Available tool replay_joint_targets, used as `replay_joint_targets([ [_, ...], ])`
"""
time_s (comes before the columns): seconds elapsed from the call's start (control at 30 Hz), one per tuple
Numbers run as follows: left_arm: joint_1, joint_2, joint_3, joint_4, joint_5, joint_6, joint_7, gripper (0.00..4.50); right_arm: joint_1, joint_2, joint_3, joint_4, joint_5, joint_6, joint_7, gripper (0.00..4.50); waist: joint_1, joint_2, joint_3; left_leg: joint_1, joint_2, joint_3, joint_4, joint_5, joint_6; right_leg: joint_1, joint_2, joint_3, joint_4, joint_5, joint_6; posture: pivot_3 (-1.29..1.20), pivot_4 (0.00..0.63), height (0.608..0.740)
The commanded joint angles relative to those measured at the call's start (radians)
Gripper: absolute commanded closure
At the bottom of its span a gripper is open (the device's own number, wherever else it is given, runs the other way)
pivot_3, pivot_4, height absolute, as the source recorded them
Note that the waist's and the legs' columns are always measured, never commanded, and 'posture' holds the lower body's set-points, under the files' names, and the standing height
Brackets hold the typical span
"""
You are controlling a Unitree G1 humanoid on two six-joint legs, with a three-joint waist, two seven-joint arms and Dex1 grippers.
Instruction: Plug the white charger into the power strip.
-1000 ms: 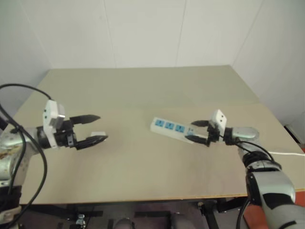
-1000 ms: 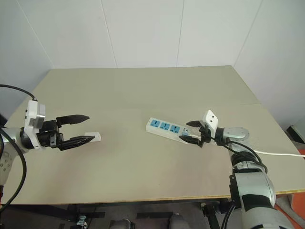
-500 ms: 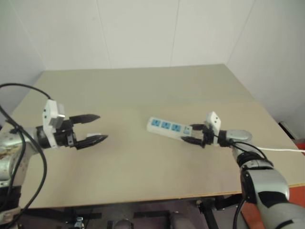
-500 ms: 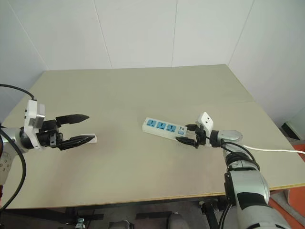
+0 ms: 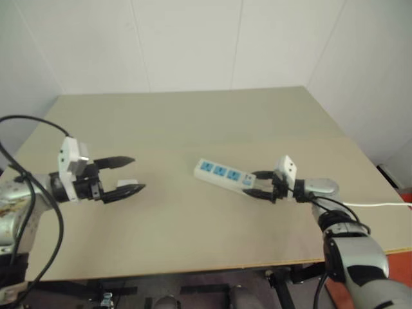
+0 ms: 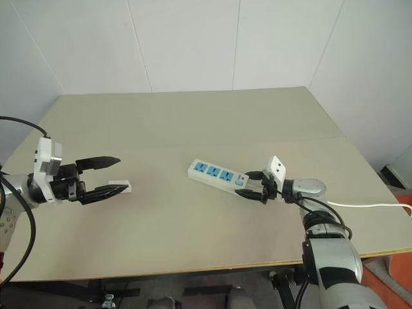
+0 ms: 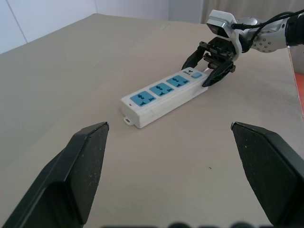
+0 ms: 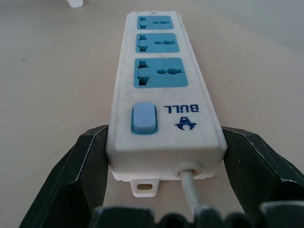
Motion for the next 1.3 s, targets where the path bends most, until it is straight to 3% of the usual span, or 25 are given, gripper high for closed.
replay_joint_targets([
  [0.03,-0.035,-0.007,-0.005,-0.003,-0.006,-0.015,-0.014,0.0,0.059,-0.013,-0.01,-0.217,0.079,0.052,0.061,1.08,0.001,0.0,0.0,0.0,0.0,0.0,0.0,0.0,0.0,0.0,0.0,0.0,0.0,0.0,0.0,0.0,0.15,0.74],
  [0.23,-0.082,-0.006,-0.045,0.031,-0.008,0.003,-0.062,0.0,0.233,-0.019,0.06,-0.517,0.121,0.197,0.098,1.08,0.003,0.0,0.0,0.0,0.0,-0.001,0.0,0.0,0.0,0.0,0.0,0.0,0.0,0.0,0.0,0.0,0.15,0.74],
  [0.43,-0.125,-0.015,-0.073,0.064,0.011,-0.005,-0.065,0.0,0.261,0.027,0.081,-0.517,0.102,0.189,0.005,1.08,0.001,0.0,0.0,0.002,0.0,0.0,0.0,0.0,0.0,0.0,0.001,0.0,0.003,0.0,0.0,0.0,0.15,0.74],
  [0.53,-0.132,-0.016,-0.077,0.068,0.016,-0.004,-0.071,0.0,0.262,0.012,0.101,-0.53,0.114,0.223,0.044,0.07,0.002,0.0,0.0,0.003,0.0,0.0,0.0,0.0,0.0,0.0,0.001,0.0,0.005,0.0,0.0,0.0,0.15,0.74],
  [0.57,-0.132,-0.016,-0.076,0.068,0.018,-0.003,-0.072,0.0,0.262,0.01,0.102,-0.539,0.122,0.239,0.051,0.03,0.002,0.0,0.0,0.003,0.0,0.0,0.0,0.0,0.0,0.0,0.001,0.0,0.005,0.0,0.0,0.0,0.15,0.74],
  [0.73,-0.125,-0.02,-0.073,0.064,0.021,-0.005,-0.067,0.0,0.276,0.001,0.102,-0.565,0.133,0.249,0.057,0.03,0.004,0.0,0.0,0.002,0.0,0.0,0.0,0.0,0.0,0.0,0.001,0.0,0.005,0.0,0.0,0.0,0.15,0.74],
  [0.83,-0.12,-0.024,-0.07,0.059,0.023,-0.007,-0.061,0.0,0.29,0.045,0.073,-0.544,0.068,0.068,-0.11,0.03,0.004,0.0,0.0,0.003,0.0,0.0,0.0,0.0,0.0,0.0,0.001,0.0,0.005,-0.001,0.0,0.0,0.15,0.74],
  [0.93,-0.117,-0.027,-0.066,0.056,0.023,-0.007,-0.057,0.0,0.296,0.021,0.058,-0.6,0.155,0.172,-0.048,0.03,0.003,0.0,0.0,0.003,0.0,0.0,0.0,0.0,0.0,0.0,0.001,0.0,0.005,-0.001,0.0,0.0,0.15,0.74],
  [1.3,-0.14,-0.033,-0.082,0.077,0.025,-0.01,-0.065,0.0,0.365,0.033,0.038,-0.665,0.237,0.187,-0.043,0.03,0.006,0.0,0.0,0.003,0.0,0.0,0.0,0.0,0.0,0.0,0.001,0.0,0.005,-0.001,0.0,0.0,0.15,0.74],
])
